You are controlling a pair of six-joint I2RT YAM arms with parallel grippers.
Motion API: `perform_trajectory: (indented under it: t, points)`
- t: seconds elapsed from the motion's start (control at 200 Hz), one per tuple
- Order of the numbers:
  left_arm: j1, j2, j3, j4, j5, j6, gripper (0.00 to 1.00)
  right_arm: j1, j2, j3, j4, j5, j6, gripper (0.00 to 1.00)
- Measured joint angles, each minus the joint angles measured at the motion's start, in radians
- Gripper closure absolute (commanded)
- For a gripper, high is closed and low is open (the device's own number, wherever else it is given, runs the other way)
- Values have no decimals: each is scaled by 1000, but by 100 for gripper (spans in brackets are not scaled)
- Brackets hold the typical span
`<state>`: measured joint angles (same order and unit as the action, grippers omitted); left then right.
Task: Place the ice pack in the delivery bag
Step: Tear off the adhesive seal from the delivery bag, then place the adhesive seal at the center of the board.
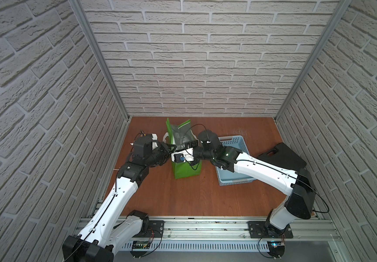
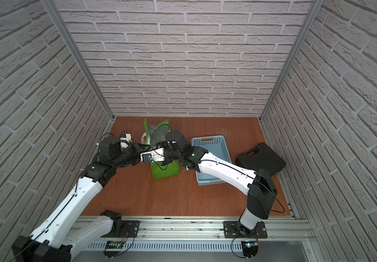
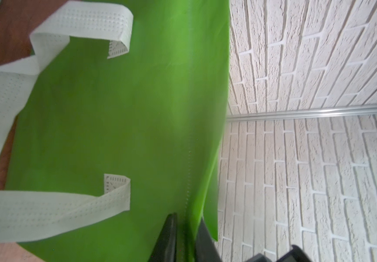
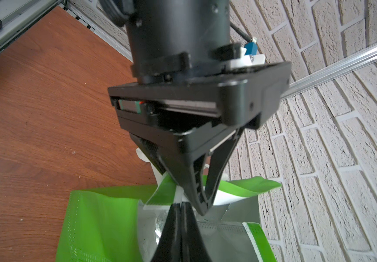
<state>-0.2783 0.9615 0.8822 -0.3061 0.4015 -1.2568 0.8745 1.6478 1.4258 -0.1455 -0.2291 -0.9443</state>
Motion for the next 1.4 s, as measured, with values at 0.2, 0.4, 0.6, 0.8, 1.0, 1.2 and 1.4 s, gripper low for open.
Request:
perform_trajectory:
  t: [0.2,0.4,0.6,0.8,1.0,1.2,1.4]
  points:
    - [37,-11,42,-40,6,32,39,0,30,47,4,10,48,97]
    - [113,-44,85,-117,11,90,9,-6,48,90,7,54,105,97]
    - [210,-130,99,-204,12,179,2,-36,52,169,6,114,175,97]
    - [246,-187,99,-305,-7,296,2,-115,80,301,-4,172,240,97]
    - [280,-247,89,-409,-90,387,2,-206,86,412,-57,234,269,97]
    - [290,-285,74,-491,-171,442,2,-305,73,477,-99,341,280,97]
    - [290,-302,61,-519,-244,464,2,-397,-78,299,-147,482,310,97]
